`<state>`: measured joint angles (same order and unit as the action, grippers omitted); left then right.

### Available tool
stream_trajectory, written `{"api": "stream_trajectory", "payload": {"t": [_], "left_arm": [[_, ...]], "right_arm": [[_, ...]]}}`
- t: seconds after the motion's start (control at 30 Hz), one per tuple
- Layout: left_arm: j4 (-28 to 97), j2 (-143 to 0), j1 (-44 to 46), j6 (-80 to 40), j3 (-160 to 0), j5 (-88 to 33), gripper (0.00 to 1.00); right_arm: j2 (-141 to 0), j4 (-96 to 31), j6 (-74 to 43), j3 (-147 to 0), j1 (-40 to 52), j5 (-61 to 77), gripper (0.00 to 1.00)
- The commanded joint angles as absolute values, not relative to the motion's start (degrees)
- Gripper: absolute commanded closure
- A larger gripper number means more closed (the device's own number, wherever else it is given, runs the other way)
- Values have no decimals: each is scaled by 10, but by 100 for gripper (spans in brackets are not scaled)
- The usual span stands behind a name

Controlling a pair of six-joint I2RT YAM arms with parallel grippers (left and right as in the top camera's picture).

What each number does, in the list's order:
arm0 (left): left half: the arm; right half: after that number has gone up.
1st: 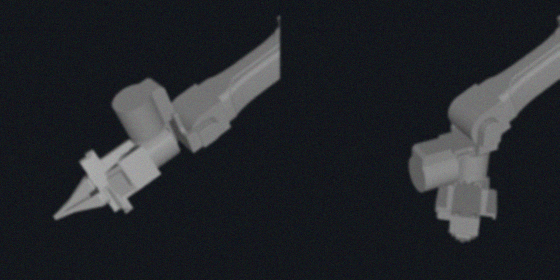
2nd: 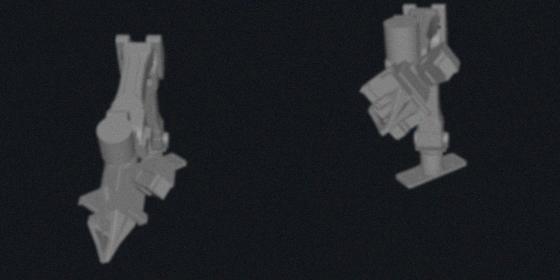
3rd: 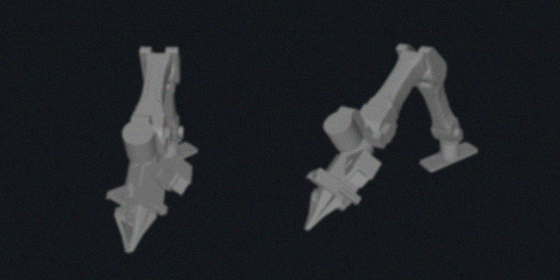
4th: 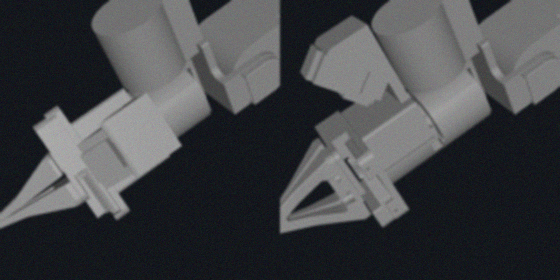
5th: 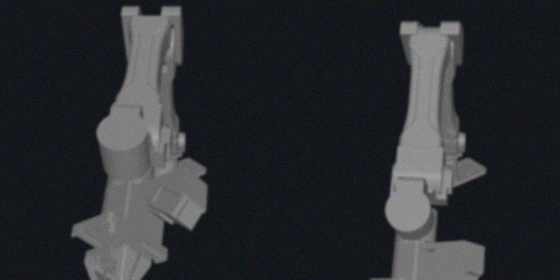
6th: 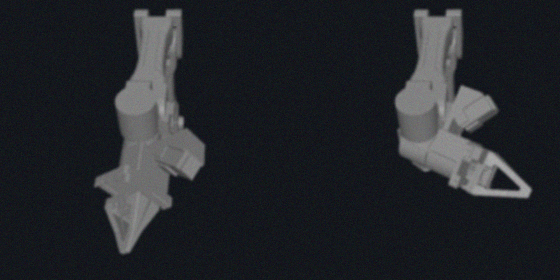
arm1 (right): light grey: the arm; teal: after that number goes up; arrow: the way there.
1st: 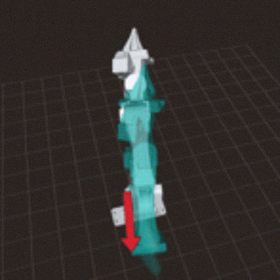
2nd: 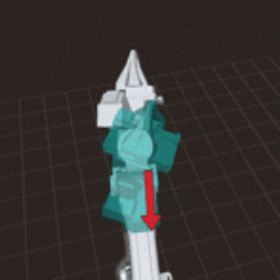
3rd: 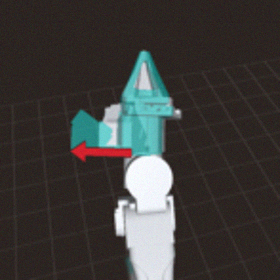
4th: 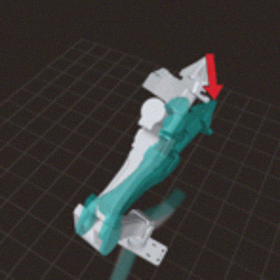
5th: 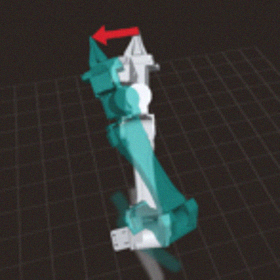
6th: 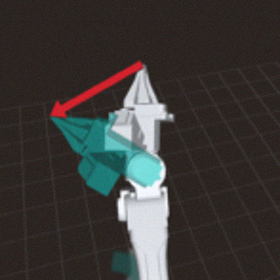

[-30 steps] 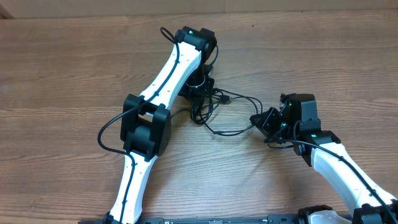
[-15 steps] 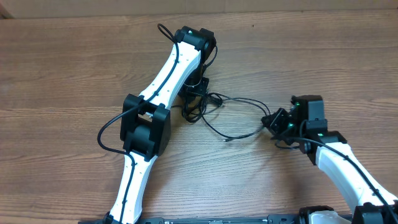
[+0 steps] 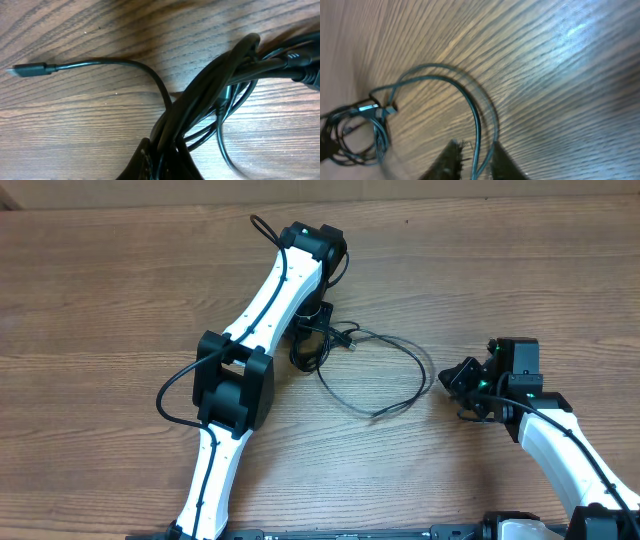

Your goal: Untangle cables

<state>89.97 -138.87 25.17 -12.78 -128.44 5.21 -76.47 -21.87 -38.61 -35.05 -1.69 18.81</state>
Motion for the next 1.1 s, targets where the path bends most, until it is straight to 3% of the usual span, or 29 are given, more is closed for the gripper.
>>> {"api": "stream_trajectory", "payload": {"t": [0.0, 0.1, 0.23, 0.43, 0.8, 0.97, 1.07], "left_arm": [[895, -1381, 244, -144, -1291, 65, 96], [893, -1381, 243, -144, -1291, 55, 96], [892, -1381, 244, -139, -1291, 25, 96], [879, -1381, 244, -90, -1291, -68, 96], [881, -1381, 244, 8, -1291, -197, 96], [881, -1381, 245, 62, -1291, -274, 96], [882, -1381, 245, 76, -1291, -308, 96]], "right_arm": [[-765, -215, -374, -364, -20, 176, 71], [-765, -216, -374, -364, -20, 176, 51], [-765, -217, -374, -364, -19, 182, 39], [-765, -220, -374, -364, -19, 221, 33], [-765, -220, -374, -364, -19, 331, 34], [-765, -220, -376, -364, -19, 349, 50], [-765, -217, -377, -364, -19, 360, 52]]}}
